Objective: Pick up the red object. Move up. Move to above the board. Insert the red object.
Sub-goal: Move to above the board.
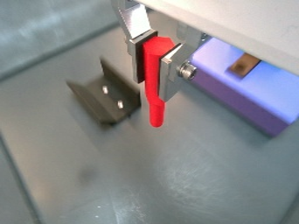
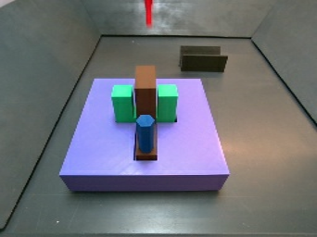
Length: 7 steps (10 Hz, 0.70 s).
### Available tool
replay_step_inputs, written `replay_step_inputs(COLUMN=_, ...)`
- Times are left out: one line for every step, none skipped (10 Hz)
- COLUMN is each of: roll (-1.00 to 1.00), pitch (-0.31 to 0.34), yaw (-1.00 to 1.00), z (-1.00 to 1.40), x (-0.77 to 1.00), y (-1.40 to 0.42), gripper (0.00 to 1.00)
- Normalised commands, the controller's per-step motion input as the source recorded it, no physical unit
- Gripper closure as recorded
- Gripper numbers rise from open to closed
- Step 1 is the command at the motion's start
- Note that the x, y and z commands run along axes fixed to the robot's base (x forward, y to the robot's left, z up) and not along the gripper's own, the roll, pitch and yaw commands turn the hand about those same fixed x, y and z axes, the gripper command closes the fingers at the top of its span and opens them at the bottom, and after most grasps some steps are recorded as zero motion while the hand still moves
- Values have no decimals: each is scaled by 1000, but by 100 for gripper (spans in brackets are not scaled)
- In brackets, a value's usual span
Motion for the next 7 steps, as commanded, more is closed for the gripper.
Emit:
replay_step_inputs(roll=27, pitch=10, yaw=8, z=1400, x=8, y=-5, gripper=100)
replay_step_inputs(roll=10, pitch=67, yaw=5, z=1400, x=49, y=-3, gripper=100)
replay_step_inputs(roll=14, pitch=84, yaw=2, z=658, x=10, y=-7, gripper=100)
replay_step_inputs(roll=18, pitch=52, yaw=6, z=270, x=22, y=-6, gripper=100)
replay_step_inputs(roll=-15, pitch=272, yaw=-442, z=206, x=98, y=-1400, gripper=100)
replay_step_inputs(roll=-14, pitch=277, yaw=-408, z=202, x=92, y=-1400, gripper=100)
replay_step_inputs(roll=-8, pitch=231, yaw=-206, z=213, x=104, y=-1400, gripper=100)
